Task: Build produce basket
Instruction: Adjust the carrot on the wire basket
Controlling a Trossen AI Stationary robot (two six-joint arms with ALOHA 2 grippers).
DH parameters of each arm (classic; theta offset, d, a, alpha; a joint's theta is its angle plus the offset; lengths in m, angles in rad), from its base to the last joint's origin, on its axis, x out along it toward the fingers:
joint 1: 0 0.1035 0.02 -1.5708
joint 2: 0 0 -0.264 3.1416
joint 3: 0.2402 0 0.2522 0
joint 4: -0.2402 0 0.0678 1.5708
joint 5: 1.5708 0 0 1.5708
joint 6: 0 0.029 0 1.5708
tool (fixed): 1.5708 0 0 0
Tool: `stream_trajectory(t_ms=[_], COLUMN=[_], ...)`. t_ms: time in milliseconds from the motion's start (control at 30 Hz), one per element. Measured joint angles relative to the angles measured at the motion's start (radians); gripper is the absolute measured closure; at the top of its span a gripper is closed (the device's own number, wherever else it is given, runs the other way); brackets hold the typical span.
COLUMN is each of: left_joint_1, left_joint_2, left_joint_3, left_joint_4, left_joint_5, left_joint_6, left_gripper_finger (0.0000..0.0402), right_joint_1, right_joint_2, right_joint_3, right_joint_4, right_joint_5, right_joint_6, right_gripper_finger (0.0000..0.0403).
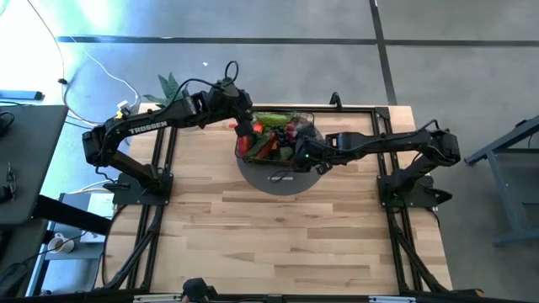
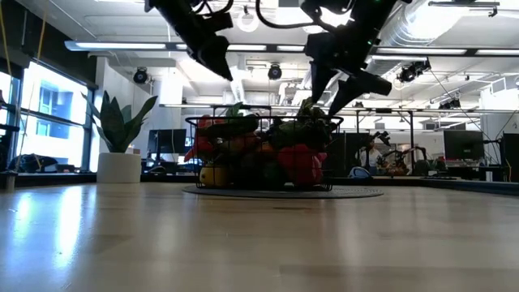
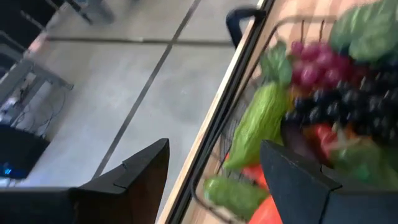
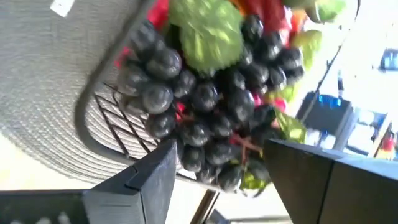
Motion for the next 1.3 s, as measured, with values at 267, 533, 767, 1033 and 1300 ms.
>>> stream_trajectory(t_ms=[267, 533, 767, 1033, 1300], left_joint_1=[0.0, 0.057, 0.186, 0.243, 0.259], left_joint_2=[0.0, 0.0, 0.0, 0.0, 0.0], left_joint_3=[0.0, 0.0, -0.008, -0.089, -0.154], left_joint_4=[-0.198, -0.326, -0.414, -0.41, -0.35], left_joint_5=[-0.017, -0.099, 0.112, 0.326, 0.375], left_joint_6=[-0.081, -0.223, -0.377, -0.189, 0.051], left_gripper_finger=[0.0161, 0.0161, 0.0161, 0.0161, 0.0161], right_joint_1=[0.0, -0.012, -0.037, -0.059, -0.069], right_joint_2=[-0.003, -0.003, -0.003, -0.004, -0.004], right_joint_3=[0.0, 0.023, 0.12, 0.21, 0.231], right_joint_4=[-0.084, -0.1, -0.166, -0.186, -0.184], right_joint_5=[0.171, 0.192, 0.195, 0.147, 0.148], right_joint_6=[0.239, 0.539, 0.77, 0.807, 0.871], right_gripper_finger=[0.0183, 0.0183, 0.0183, 0.0183, 0.0183])
